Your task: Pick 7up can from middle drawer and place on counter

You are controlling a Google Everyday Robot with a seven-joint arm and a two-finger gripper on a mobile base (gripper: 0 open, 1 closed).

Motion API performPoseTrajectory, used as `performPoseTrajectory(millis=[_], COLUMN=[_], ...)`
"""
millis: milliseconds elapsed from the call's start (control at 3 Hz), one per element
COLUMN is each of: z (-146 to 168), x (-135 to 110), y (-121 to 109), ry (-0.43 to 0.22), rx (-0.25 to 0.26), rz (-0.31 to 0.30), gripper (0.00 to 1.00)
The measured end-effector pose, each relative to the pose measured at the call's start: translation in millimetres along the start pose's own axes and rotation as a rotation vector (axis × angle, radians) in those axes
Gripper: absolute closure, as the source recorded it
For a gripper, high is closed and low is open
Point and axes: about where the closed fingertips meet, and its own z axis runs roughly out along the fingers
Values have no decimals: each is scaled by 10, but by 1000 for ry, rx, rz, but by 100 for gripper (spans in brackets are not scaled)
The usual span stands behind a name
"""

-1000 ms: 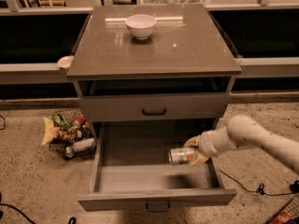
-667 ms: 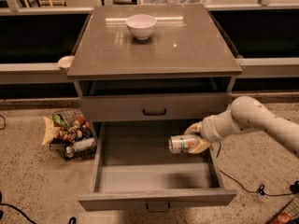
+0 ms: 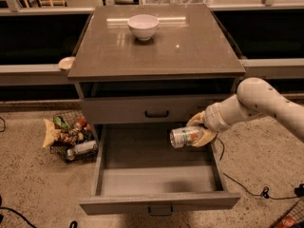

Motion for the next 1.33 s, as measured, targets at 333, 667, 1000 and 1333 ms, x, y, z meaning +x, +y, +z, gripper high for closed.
performPoseTrajectory(millis=[333, 667, 1000, 1333], z=[-186, -541, -893, -893], x=[-172, -535, -970, -970], y=[-132, -399, -758, -758], ry=[20, 80, 159, 159], rx=[31, 62, 85, 85], rz=[24, 45, 49, 49], gripper=[100, 100, 100, 100])
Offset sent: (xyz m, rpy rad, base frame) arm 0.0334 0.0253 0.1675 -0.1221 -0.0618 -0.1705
